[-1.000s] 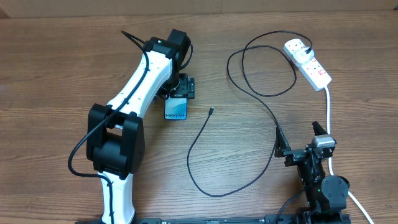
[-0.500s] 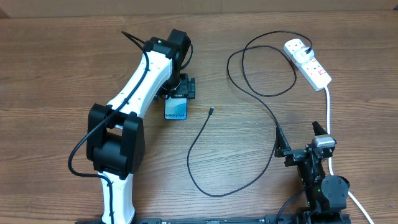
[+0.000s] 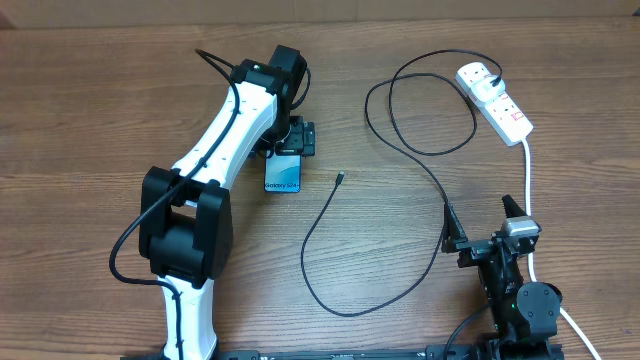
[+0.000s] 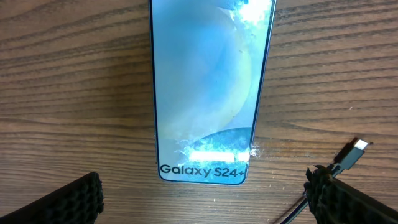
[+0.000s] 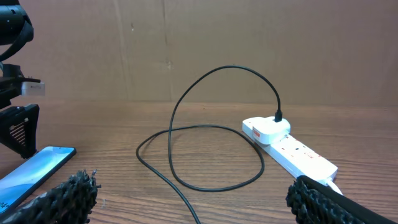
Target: Plug charger to phone and switch on socket
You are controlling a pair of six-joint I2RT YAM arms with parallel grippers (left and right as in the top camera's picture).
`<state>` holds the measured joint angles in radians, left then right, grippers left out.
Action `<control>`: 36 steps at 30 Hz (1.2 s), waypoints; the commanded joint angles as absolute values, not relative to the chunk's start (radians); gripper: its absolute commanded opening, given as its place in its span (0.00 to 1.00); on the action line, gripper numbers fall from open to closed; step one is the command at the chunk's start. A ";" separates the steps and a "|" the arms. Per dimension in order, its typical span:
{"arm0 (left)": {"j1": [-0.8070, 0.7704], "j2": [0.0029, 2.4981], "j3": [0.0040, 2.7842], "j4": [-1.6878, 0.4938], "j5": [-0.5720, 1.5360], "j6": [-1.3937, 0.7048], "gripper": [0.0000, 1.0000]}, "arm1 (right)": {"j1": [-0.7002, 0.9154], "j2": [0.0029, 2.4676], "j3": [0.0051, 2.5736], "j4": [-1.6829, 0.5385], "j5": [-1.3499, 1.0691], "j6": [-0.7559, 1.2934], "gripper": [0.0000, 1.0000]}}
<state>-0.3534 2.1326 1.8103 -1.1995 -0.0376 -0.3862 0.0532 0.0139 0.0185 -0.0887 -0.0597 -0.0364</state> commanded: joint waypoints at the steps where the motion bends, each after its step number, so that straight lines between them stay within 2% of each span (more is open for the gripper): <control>1: -0.353 2.140 1.800 -1.197 -0.032 -0.370 1.00 | 0.059 0.003 0.009 -0.081 -0.054 -0.033 1.00; 36: -0.340 2.140 1.573 -0.860 -0.012 -0.369 1.00 | 0.059 0.003 0.009 -0.081 -0.054 -0.033 1.00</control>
<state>-0.3508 2.1326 1.5814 -0.8738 -0.0189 -0.3859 0.0532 0.0139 0.0185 -0.0891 -0.0597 -0.0372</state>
